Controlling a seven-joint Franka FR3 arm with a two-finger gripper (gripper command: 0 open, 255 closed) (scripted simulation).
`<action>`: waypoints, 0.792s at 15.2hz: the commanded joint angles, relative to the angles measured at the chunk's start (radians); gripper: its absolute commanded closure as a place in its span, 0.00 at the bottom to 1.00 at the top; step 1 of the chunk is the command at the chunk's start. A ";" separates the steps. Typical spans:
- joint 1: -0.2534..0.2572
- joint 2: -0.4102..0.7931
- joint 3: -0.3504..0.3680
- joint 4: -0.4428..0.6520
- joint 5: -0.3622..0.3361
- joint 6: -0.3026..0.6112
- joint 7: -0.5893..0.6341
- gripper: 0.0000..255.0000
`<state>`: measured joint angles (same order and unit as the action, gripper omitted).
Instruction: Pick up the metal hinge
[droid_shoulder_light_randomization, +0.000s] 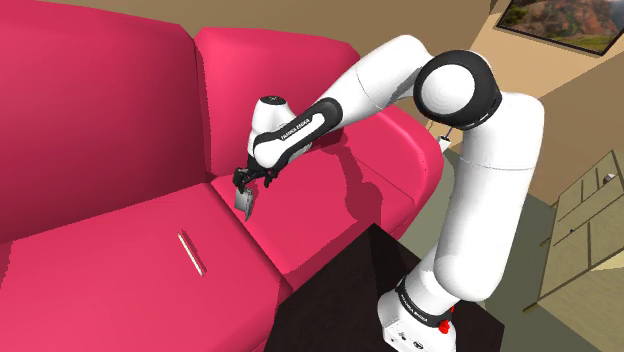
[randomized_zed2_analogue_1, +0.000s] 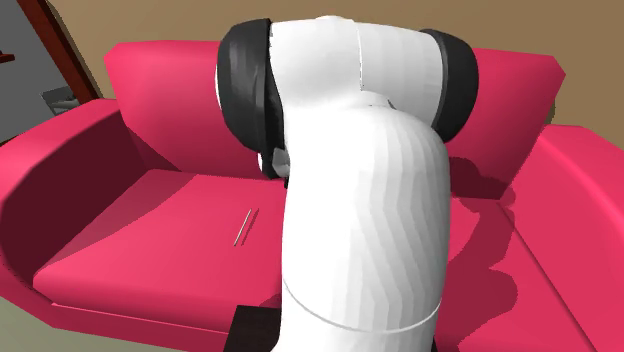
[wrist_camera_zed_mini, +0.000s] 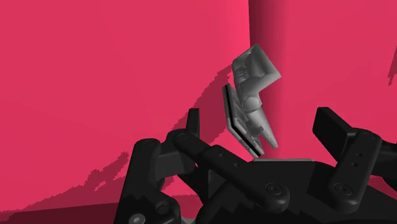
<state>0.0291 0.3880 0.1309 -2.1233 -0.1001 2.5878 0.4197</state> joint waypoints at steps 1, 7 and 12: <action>0.011 0.079 -0.011 0.054 -0.013 0.021 0.021 0.00; 0.023 0.158 -0.025 0.081 -0.026 0.073 0.034 0.00; 0.027 0.188 -0.030 0.087 -0.031 0.097 0.038 1.00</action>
<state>0.0555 0.5739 0.1008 -2.0372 -0.1309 2.6833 0.4572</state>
